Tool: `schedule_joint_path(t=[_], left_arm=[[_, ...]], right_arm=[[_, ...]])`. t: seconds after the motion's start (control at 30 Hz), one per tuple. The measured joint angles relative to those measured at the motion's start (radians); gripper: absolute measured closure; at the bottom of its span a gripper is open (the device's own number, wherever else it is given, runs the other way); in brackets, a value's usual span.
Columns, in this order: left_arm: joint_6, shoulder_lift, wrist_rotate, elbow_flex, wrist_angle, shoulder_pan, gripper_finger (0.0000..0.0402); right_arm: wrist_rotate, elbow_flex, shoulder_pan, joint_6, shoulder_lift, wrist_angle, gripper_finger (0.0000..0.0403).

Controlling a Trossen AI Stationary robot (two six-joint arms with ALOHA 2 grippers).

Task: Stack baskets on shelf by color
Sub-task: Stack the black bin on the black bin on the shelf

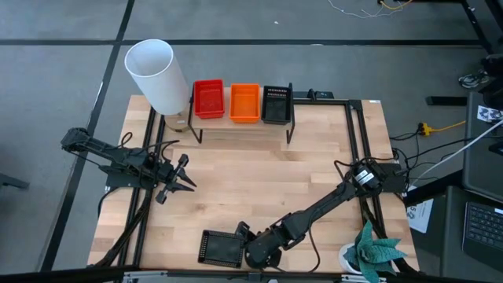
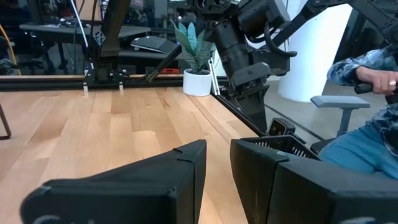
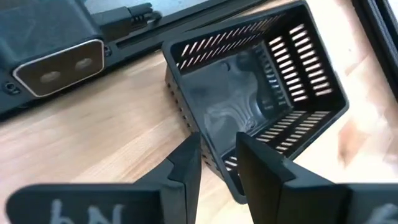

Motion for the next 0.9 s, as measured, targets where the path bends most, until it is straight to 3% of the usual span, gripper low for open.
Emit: schedule_joint_path(t=[0.23,0.57,0.8,0.9], left_arm=[[0.000,0.000,0.000,0.000,-0.002,0.000,0.0335],[0.000,0.000,0.000,0.000,-0.005,0.000,0.0335],[0.000,0.000,0.001,0.000,-0.005,0.000,0.0335],[0.000,0.000,0.001,0.000,-0.006,0.000,0.0335]], right_arm=[[-0.033,-0.001,-0.012,-0.046,0.035,0.008,0.0302],[-0.001,-0.002,-0.021,-0.091,0.071,0.063,0.0304],[0.000,-0.002,-0.021,-0.009,0.071,0.025,0.0389],[0.031,-0.002,-0.022,0.081,0.071,0.018,0.0393]])
